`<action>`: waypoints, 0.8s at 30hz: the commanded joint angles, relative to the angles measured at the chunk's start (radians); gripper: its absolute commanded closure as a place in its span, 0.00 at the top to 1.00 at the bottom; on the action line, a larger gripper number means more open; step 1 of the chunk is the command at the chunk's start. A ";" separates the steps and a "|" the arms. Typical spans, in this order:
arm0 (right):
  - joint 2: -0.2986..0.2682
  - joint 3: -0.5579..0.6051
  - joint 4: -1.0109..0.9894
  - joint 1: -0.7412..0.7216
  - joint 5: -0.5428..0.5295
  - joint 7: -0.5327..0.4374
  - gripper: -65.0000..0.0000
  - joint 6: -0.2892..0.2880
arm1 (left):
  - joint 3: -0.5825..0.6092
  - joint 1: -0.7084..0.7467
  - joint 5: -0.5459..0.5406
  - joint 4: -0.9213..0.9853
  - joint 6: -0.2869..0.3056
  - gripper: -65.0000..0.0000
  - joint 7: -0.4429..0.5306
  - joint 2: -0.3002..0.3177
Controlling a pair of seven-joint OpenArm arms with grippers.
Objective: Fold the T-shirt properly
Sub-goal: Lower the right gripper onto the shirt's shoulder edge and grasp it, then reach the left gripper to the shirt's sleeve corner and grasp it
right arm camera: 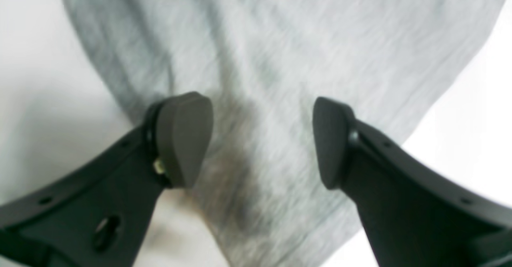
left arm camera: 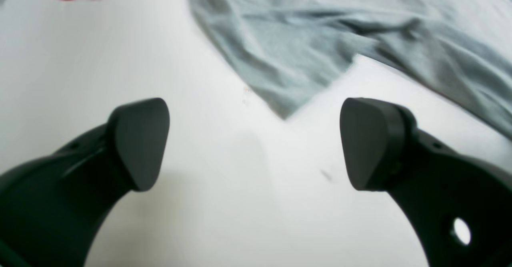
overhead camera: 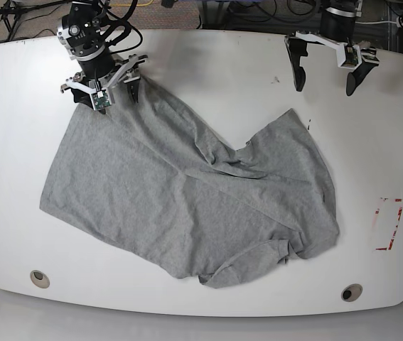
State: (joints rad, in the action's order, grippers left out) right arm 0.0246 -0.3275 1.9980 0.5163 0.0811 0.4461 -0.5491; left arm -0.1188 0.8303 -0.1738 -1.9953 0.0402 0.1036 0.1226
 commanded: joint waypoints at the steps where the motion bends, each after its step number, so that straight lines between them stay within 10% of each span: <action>1: -0.002 -0.008 0.019 -0.018 -0.008 -0.019 0.64 -0.007 | -0.006 -0.050 0.000 -0.017 -0.003 1.00 -0.055 0.005; 24: -0.004 -0.008 0.019 -0.021 -0.007 -0.019 0.64 -0.007 | -0.249 -0.713 -0.260 0.092 0.002 1.00 -0.779 0.005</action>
State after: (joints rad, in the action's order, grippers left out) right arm 0.0223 -0.3344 1.9980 0.4938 0.0822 0.4496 -0.5545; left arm -0.3569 0.1753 -0.4232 -1.9133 0.0380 -0.6441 0.1177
